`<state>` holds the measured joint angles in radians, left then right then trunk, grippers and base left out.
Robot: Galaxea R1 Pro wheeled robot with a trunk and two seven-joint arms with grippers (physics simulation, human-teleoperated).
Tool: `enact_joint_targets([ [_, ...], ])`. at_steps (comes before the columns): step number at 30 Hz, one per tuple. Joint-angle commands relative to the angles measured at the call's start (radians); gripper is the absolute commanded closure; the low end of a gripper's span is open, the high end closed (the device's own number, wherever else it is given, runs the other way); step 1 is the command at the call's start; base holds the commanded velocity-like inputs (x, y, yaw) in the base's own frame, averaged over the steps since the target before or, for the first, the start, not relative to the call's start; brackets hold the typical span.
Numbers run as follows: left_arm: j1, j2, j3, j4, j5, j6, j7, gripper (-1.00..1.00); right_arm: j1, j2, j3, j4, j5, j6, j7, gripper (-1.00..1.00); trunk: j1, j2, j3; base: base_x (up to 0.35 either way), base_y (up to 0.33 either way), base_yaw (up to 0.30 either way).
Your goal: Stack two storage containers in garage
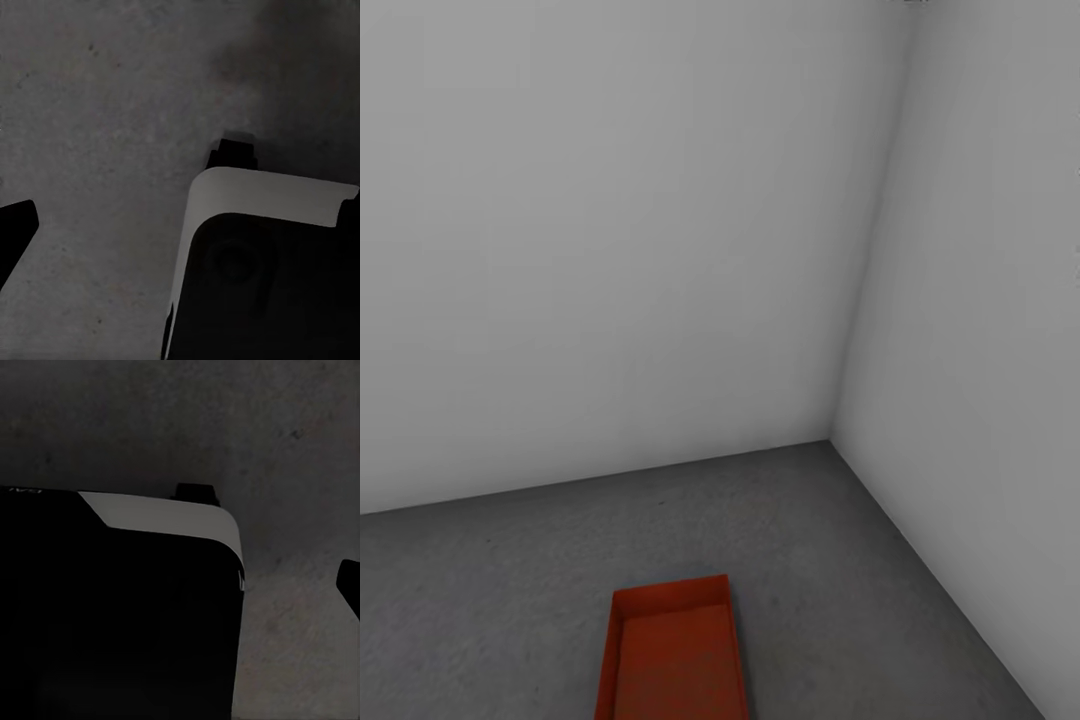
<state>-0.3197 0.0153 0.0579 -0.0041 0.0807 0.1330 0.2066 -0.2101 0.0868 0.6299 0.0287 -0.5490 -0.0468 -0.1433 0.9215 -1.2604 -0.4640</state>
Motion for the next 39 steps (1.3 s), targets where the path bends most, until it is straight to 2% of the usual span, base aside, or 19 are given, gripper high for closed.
enact_joint_targets([
  [1, 0.001, 0.001, 0.005, 0.000, 0.008, -0.008, 0.002, -1.00, 0.001, 0.001, 0.008, 0.003, -0.009, -0.005, 0.007, -1.00, 0.000, -0.001, 0.001, 0.000, 0.000, 0.000],
  [14, 0.003, 0.000, 0.005, 0.000, 0.009, -0.023, 0.004, -1.00, 0.009, -0.002, 0.007, 0.004, -0.011, -0.019, 0.013, -1.00, 0.000, -0.001, 0.010, 0.000, 0.000, -0.019],
  [39, 0.003, 0.000, 0.005, 0.000, 0.010, -0.024, 0.004, -1.00, 0.009, -0.001, 0.008, 0.004, -0.012, -0.018, 0.013, -1.00, 0.000, -0.001, 0.024, 0.000, 0.000, -0.221],
])
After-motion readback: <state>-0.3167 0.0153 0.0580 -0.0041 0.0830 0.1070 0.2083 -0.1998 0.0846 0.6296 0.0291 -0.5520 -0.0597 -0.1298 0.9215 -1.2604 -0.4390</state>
